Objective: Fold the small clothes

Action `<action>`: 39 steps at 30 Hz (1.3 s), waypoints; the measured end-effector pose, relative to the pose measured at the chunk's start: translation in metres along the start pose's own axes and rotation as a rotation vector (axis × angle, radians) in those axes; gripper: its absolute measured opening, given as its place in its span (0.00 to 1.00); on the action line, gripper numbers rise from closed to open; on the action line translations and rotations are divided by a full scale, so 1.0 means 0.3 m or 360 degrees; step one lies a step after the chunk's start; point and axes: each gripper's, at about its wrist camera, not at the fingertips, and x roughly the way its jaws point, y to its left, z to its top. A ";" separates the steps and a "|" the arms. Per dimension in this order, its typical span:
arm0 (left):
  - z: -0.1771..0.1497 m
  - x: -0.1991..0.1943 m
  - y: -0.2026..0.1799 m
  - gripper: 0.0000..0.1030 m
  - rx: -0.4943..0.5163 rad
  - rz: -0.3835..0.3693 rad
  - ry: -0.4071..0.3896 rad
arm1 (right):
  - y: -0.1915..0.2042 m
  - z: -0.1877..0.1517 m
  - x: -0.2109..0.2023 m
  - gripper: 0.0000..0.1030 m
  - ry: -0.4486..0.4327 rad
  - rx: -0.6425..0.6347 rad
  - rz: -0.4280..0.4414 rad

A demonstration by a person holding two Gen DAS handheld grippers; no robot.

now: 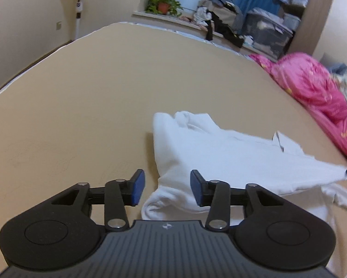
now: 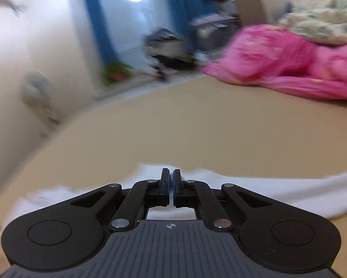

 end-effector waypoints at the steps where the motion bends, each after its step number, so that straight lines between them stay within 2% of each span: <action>1: -0.004 0.017 -0.010 0.48 0.0027 0.0008 0.0016 | -0.027 -0.021 0.040 0.02 0.0123 0.0005 -0.0083; 4: -0.027 0.081 -0.033 0.48 0.0104 0.0083 0.0113 | -0.098 -0.082 0.149 0.04 0.0506 0.0089 -0.0105; 6: -0.044 0.133 -0.032 0.48 0.0180 0.0251 0.0230 | -0.089 -0.079 0.139 0.05 0.0473 0.0030 -0.0168; 7: -0.057 0.161 -0.021 0.55 0.0209 0.0403 0.0293 | -0.079 -0.068 0.121 0.10 0.0416 0.0002 -0.0193; 8: -0.061 0.168 -0.003 0.61 0.0186 0.0449 0.0299 | -0.069 -0.057 0.100 0.19 0.0351 -0.0016 -0.0202; 9: -0.050 0.160 0.008 0.59 0.0135 0.0452 0.0283 | -0.061 -0.050 0.086 0.22 0.0303 -0.0023 -0.0187; 10: -0.041 0.145 0.010 0.43 0.0101 0.0452 0.0249 | -0.053 -0.046 0.076 0.24 0.0271 -0.0024 -0.0144; 11: -0.032 0.129 0.007 0.38 0.0088 0.0454 0.0197 | -0.045 -0.045 0.079 0.24 0.0263 -0.0019 -0.0087; 12: -0.025 0.112 0.005 0.37 0.0079 0.0415 0.0142 | -0.043 -0.049 0.087 0.24 0.0283 -0.0006 -0.0003; 14: -0.020 0.100 0.000 0.37 0.0051 0.0287 0.0115 | -0.070 -0.064 0.134 0.26 0.0426 0.0034 0.0120; 15: -0.025 0.107 -0.004 0.37 0.0057 0.0245 0.0143 | -0.081 -0.084 0.167 0.26 0.0538 0.0031 0.0101; 16: -0.038 0.127 -0.012 0.37 0.0102 0.0245 0.0202 | -0.098 -0.100 0.181 0.16 0.0602 0.0016 0.0024; 17: -0.057 0.157 -0.024 0.37 0.0179 0.0310 0.0285 | -0.115 -0.103 0.180 0.11 0.0597 0.0034 0.0002; 18: -0.074 0.175 -0.029 0.44 0.0228 0.0365 0.0318 | -0.125 -0.090 0.171 0.11 0.0588 0.0069 0.0012; 20: -0.071 0.154 -0.056 0.43 0.0279 0.0423 0.0249 | -0.133 -0.070 0.135 0.21 0.0525 0.0074 0.0012; 22: -0.080 0.121 -0.109 0.40 0.0422 0.0505 0.0130 | -0.146 -0.054 0.111 0.25 0.0474 0.0004 -0.0048; 23: -0.082 0.103 -0.132 0.40 0.0450 0.0472 0.0085 | -0.166 -0.054 0.095 0.26 0.0455 0.0007 -0.0075; 25: -0.084 0.067 -0.160 0.40 0.0436 0.0296 0.0032 | -0.228 -0.048 0.075 0.26 0.0446 0.0072 -0.0109; 27: -0.097 0.064 -0.189 0.40 0.0464 0.0196 0.0022 | -0.289 -0.047 0.066 0.26 0.0438 0.0139 -0.0153; 30: -0.144 0.168 -0.178 0.41 0.0454 0.0275 0.0282 | -0.391 -0.049 0.036 0.26 0.0403 0.0226 -0.0206; 35: -0.148 0.147 -0.170 0.41 0.0478 0.0265 0.0251 | -0.616 -0.043 -0.021 0.26 0.0298 0.0484 -0.0329; 39: -0.150 0.150 -0.176 0.41 0.0507 0.0277 0.0245 | -0.808 -0.061 -0.085 0.27 0.0215 0.0741 -0.0492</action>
